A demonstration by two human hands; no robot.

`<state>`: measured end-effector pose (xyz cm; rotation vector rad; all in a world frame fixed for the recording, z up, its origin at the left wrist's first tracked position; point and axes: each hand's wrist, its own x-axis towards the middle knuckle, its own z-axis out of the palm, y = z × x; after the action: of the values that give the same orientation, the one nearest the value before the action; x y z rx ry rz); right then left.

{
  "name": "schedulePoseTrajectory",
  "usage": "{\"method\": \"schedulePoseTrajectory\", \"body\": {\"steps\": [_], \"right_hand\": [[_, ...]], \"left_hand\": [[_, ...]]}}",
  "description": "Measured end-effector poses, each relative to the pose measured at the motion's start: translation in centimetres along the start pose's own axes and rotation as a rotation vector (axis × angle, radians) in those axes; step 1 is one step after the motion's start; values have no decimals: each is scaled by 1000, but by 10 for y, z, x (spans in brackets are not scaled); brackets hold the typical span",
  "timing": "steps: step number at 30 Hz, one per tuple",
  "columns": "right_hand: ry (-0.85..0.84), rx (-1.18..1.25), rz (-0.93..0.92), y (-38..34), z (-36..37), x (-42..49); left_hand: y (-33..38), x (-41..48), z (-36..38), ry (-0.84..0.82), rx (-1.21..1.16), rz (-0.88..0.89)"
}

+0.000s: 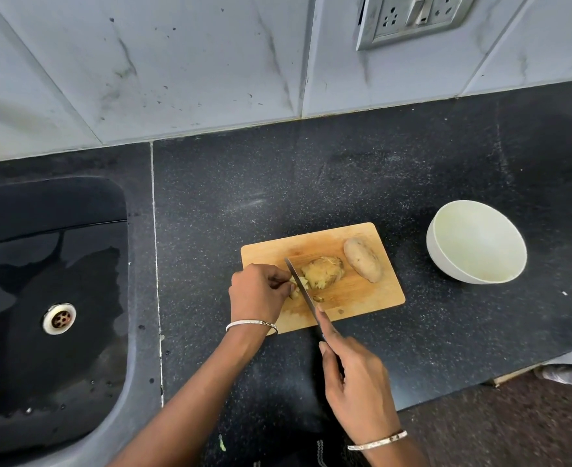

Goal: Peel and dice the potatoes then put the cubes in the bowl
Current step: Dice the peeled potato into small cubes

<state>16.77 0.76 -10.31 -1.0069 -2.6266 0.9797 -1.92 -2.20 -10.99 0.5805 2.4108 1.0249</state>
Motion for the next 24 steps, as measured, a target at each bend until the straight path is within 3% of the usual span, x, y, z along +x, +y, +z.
{"method": "schedulePoseTrajectory", "body": {"steps": [17,24], "right_hand": [[-52,-84,33,0,17,11],[-31,4,9,11,21,17]], "left_hand": [[4,1,0,0,-25,-72],[5,1,1,8,-35,-86]]}}
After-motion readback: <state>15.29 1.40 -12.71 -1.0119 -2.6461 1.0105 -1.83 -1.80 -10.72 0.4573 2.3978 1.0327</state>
